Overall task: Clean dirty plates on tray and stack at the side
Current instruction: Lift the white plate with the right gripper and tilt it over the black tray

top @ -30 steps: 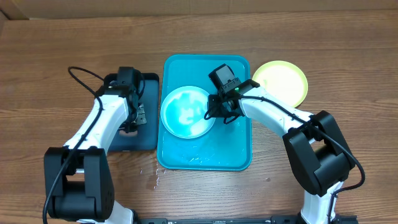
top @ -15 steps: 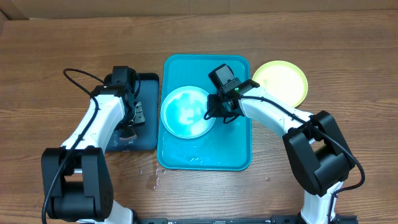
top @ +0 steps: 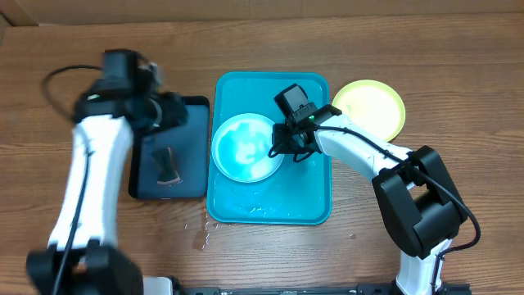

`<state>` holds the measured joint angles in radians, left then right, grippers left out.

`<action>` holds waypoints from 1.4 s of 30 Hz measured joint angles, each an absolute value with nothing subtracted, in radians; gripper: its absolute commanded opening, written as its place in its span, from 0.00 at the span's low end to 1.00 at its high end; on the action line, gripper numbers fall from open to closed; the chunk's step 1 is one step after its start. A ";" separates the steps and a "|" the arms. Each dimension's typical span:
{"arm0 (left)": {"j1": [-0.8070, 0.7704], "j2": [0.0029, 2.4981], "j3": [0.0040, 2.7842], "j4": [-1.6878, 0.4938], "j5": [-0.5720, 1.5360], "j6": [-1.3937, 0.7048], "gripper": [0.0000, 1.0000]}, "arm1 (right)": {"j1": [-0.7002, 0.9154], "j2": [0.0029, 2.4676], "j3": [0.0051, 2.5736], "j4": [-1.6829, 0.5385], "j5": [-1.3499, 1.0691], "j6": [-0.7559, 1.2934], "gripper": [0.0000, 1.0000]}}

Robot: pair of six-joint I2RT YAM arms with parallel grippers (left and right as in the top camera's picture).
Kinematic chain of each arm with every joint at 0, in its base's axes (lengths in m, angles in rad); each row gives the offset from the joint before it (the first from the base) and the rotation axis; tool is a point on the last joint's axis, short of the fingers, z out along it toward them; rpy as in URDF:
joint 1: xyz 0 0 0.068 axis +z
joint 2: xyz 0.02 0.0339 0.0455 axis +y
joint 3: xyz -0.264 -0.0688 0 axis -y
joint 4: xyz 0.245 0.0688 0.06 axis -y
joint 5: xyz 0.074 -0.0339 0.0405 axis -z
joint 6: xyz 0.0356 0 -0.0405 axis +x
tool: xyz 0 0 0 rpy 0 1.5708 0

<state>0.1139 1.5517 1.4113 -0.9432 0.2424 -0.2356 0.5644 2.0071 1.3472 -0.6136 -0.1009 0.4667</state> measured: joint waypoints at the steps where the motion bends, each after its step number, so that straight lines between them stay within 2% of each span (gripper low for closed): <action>1: 0.144 1.515 1.418 -0.943 0.257 -0.240 1.00 | 0.564 2.008 1.347 -0.611 -0.101 0.467 0.19; 5: 0.233 1.432 1.429 -0.963 0.278 -0.240 1.00 | 0.564 2.038 1.347 -0.601 -0.101 0.463 0.07; 7: 0.262 1.416 1.430 -0.966 0.278 -0.241 1.00 | 0.564 2.043 1.348 -0.594 -0.105 0.467 0.04; 15: 0.273 1.425 1.430 -0.971 0.286 -0.240 1.00 | 0.550 2.043 1.377 -0.631 -0.138 0.469 0.04; 22: 0.273 1.427 1.430 -0.973 0.289 -0.240 1.00 | 0.480 2.043 1.547 -0.775 -0.228 0.467 0.04; 27: 0.273 1.427 1.430 -0.973 0.289 -0.240 1.00 | 0.476 2.043 1.630 -0.781 -0.237 0.479 0.04; 34: 0.273 1.427 1.430 -0.973 0.289 -0.240 1.00 | 0.580 2.043 1.633 -0.667 -0.134 0.545 0.04; 42: 0.273 1.427 1.430 -0.973 0.289 -0.240 1.00 | 0.756 2.043 1.633 -0.505 0.097 0.566 0.04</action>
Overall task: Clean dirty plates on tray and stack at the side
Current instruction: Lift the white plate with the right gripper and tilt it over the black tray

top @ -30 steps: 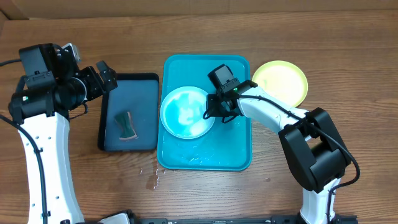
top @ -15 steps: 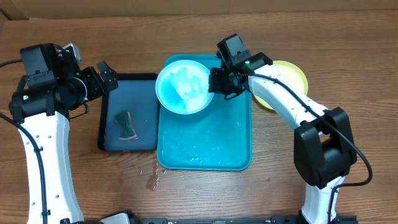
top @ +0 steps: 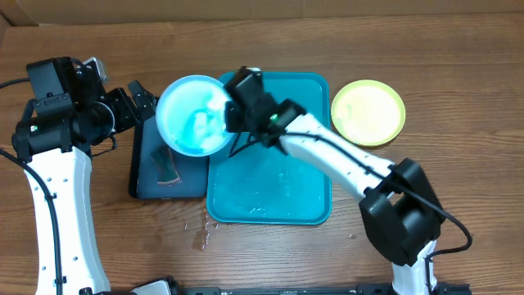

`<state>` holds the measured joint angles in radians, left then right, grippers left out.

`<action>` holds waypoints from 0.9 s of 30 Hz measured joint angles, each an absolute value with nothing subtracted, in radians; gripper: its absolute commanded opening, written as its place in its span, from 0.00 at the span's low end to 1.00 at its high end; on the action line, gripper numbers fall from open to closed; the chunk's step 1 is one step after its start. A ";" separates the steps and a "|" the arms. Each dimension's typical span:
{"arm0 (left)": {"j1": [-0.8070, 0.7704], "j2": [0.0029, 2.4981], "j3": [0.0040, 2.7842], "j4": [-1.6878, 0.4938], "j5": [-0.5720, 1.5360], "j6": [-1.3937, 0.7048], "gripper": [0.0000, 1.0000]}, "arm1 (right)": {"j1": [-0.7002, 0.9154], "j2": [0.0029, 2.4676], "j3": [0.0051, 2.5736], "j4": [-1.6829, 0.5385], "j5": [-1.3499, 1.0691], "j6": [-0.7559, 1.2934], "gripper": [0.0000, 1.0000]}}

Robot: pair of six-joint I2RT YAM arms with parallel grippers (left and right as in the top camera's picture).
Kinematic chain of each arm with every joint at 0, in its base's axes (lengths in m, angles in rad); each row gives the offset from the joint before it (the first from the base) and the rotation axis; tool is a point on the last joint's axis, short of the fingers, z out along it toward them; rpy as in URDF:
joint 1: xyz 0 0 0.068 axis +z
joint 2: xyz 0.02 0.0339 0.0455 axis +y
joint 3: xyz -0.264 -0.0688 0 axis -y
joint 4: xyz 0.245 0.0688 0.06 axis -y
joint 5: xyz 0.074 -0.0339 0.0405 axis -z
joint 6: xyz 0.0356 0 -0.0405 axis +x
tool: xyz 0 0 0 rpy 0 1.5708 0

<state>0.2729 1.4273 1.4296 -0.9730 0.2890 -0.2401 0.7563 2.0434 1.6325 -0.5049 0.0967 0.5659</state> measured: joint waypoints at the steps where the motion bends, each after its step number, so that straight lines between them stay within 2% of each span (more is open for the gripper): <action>1: 0.273 1.427 1.430 -0.973 0.289 -0.240 1.00 | 0.770 2.043 1.633 -0.483 0.121 0.566 0.04; 11: 0.273 1.427 1.430 -0.973 0.289 -0.240 1.00 | 0.790 2.043 1.633 -0.347 0.218 0.549 0.04; 27: 0.273 1.427 1.430 -0.973 0.289 -0.240 1.00 | 0.790 2.075 1.633 -0.115 0.244 0.493 0.04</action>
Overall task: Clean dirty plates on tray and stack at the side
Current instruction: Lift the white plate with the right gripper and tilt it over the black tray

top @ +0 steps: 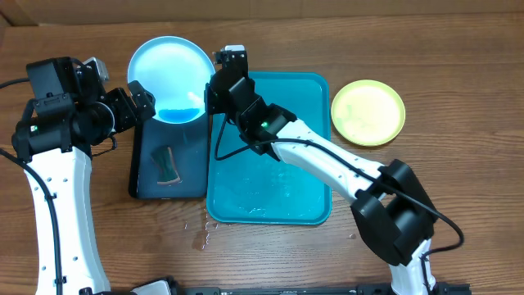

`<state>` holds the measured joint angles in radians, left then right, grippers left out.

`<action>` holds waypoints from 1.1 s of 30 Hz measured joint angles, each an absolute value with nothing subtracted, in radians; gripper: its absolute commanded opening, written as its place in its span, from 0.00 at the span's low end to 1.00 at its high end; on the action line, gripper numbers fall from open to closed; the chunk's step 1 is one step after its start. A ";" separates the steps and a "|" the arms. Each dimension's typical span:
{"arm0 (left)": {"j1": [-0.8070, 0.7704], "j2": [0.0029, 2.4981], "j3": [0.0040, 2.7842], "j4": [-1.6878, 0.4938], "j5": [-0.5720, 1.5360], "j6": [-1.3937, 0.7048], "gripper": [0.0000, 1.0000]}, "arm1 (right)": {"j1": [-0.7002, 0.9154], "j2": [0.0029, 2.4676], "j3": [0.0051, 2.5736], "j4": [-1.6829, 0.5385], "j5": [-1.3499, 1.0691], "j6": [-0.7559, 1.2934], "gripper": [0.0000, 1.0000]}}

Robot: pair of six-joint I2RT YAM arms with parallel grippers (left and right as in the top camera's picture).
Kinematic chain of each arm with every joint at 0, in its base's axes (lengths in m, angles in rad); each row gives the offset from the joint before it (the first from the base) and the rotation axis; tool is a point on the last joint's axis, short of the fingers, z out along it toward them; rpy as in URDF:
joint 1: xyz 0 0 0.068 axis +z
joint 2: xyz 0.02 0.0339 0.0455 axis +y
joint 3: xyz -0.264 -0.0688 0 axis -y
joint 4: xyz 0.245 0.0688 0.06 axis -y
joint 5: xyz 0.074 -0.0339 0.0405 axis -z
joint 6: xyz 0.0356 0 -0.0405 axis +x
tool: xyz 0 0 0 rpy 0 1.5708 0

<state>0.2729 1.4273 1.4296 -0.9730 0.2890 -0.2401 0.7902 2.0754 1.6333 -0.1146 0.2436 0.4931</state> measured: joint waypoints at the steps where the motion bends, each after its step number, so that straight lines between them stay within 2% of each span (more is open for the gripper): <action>1: 0.273 1.427 1.430 -0.973 0.289 -0.240 1.00 | 0.791 2.087 1.633 -0.103 0.244 0.490 0.04; 11: 0.273 1.427 1.430 -0.973 0.289 -0.240 1.00 | 0.806 2.159 1.633 0.033 0.311 0.321 0.04; 22: 0.273 1.427 1.430 -0.973 0.289 -0.241 1.00 | 0.829 2.159 1.633 0.236 0.390 -0.036 0.04; 33: 0.273 1.427 1.430 -0.973 0.289 -0.240 1.00 | 0.934 2.159 1.634 0.429 0.547 -0.379 0.04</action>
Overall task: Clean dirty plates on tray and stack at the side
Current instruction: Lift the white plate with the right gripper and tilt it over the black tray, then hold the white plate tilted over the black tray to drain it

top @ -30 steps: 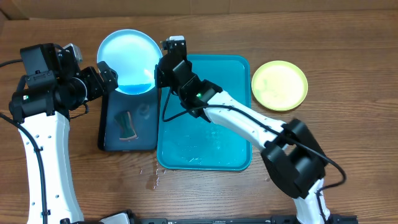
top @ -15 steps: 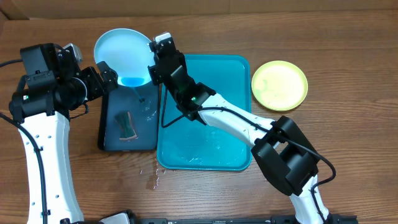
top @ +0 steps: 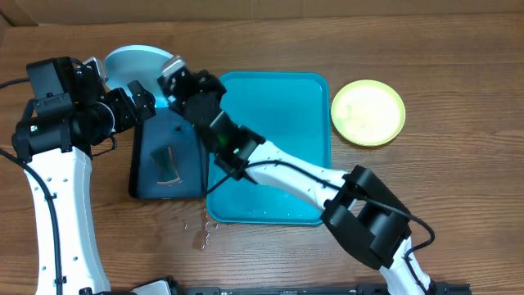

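Note:
A light blue plate (top: 131, 61) sits at the far left of the table, beyond the dark tray (top: 187, 176), partly hidden by my left arm. My right gripper (top: 173, 75) reaches across from the right and is shut on the plate's right rim. The teal tray (top: 278, 164) in the middle is wet and has no plate on it. A yellow-green plate (top: 368, 112) lies on the table to its right. My left gripper (top: 137, 100) hovers open at the dark tray's far left corner, just below the blue plate.
A small dark brush (top: 168, 164) lies on the dark tray. Water drops (top: 201, 233) spot the wood near the teal tray's front left corner. My right arm stretches diagonally over the teal tray.
My right gripper has carried the blue plate further left and back. The plate now lies mostly past the dark tray's far edge. The left arm has not moved.
At first the blue plate lay on the teal tray with my right gripper at its rim and my left arm over the dark tray. Then the plate was held above the dark tray's far end and my left arm had drawn back left. The plate has since moved further left.

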`<state>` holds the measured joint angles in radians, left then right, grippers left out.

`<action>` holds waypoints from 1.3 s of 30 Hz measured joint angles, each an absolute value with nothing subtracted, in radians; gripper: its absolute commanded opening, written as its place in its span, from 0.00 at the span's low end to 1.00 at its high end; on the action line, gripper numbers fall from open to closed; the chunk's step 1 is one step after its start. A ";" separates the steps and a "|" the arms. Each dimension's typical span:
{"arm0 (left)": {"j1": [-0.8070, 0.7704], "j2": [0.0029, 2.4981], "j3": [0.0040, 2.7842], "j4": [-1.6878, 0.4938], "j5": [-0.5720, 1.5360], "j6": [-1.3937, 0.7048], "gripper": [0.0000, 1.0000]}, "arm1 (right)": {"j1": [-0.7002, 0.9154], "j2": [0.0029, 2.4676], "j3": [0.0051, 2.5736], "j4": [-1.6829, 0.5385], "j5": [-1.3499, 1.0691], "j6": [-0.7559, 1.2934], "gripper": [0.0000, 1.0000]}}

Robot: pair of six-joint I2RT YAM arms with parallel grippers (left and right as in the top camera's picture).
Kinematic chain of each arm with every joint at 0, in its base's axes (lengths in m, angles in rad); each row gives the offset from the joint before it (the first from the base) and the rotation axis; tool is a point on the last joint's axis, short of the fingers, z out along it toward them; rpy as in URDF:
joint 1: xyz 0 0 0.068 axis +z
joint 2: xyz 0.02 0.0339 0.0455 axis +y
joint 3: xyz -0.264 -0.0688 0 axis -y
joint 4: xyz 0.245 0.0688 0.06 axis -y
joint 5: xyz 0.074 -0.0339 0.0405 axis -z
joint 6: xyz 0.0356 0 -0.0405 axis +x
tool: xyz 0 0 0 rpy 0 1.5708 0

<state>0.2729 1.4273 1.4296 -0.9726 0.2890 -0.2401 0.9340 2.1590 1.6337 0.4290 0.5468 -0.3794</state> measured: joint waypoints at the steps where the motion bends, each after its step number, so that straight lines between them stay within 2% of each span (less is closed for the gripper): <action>1: 0.273 1.427 1.430 -0.973 0.289 -0.240 1.00 | 0.943 2.159 1.634 0.453 0.569 -0.409 0.04; 11: 0.273 1.427 1.430 -0.973 0.289 -0.240 1.00 | 0.965 2.155 1.634 0.526 0.692 -0.595 0.04; 29: 0.273 1.427 1.430 -0.973 0.289 -0.240 1.00 | 1.006 2.149 1.634 0.703 0.740 -0.785 0.04; 39: 0.273 1.427 1.430 -0.973 0.289 -0.240 1.00 | 1.010 2.148 1.634 0.745 0.770 -0.817 0.04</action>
<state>0.2729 1.4273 1.4296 -0.9730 0.2890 -0.2401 1.0096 2.1479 1.6337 0.7448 0.7696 -0.8169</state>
